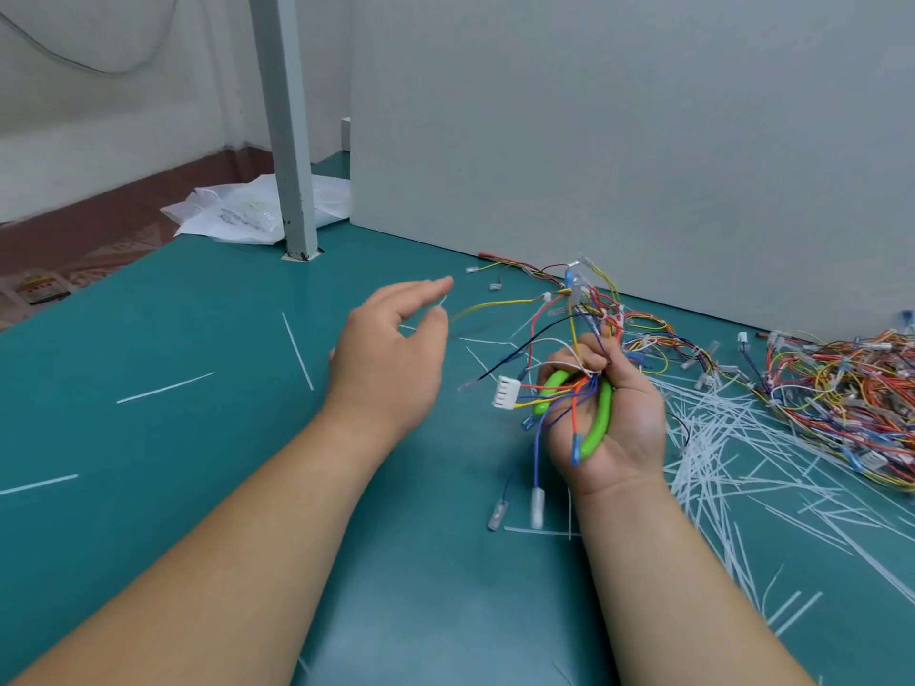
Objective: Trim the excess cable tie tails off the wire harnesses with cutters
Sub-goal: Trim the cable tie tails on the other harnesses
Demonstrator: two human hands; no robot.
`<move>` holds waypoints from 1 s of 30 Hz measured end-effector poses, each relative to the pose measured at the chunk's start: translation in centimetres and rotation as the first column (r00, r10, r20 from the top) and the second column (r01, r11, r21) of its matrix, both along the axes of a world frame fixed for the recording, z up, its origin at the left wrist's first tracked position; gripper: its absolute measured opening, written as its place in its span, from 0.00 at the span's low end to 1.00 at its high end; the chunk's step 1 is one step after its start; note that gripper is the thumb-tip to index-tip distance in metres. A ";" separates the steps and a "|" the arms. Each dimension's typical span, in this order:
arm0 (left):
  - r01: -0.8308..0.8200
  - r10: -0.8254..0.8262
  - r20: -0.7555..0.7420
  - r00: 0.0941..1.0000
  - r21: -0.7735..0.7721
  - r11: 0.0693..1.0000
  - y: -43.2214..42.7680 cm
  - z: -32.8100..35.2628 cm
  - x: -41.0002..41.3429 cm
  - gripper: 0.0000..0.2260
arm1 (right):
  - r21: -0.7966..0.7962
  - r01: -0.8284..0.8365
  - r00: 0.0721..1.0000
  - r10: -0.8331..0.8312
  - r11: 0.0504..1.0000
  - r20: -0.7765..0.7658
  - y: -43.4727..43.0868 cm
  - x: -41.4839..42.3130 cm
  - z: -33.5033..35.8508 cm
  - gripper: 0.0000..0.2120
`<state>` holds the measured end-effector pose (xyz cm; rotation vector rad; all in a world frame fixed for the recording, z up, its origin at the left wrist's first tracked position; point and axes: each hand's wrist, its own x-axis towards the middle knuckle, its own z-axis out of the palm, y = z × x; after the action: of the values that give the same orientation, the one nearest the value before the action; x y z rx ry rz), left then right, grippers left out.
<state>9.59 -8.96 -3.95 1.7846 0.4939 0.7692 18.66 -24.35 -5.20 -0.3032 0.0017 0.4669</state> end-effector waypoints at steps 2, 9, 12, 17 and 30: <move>-0.063 0.126 -0.178 0.976 0.325 0.944 -0.4 -0.5 -0.1 0.24 | -0.066 -0.034 0.999 0.035 0.997 0.004 0.3 -0.2 -0.1 0.09; 0.149 -0.153 0.028 0.988 0.113 0.982 -1.2 -0.6 -0.2 0.15 | -0.228 -0.080 0.990 0.104 0.970 0.096 1.0 -0.9 -0.1 0.05; 0.084 -0.087 0.098 0.991 0.037 0.996 -0.7 -0.9 0.3 0.06 | -0.290 -0.033 0.995 0.060 0.956 0.085 1.1 -0.8 -0.2 0.06; 0.166 -0.165 0.014 0.986 -0.046 0.985 0.2 -1.1 0.7 0.05 | -0.363 0.006 0.997 0.024 0.932 0.079 1.2 -1.0 0.0 0.06; -0.047 0.049 0.097 0.994 -0.025 0.999 0.7 -1.7 0.9 0.06 | -0.660 0.426 0.905 -0.284 0.619 0.317 1.8 -2.0 -0.4 0.10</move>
<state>10.49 -8.24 -5.68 1.7107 0.4808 0.8765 16.64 -22.57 -5.55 -1.1135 0.0684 0.0035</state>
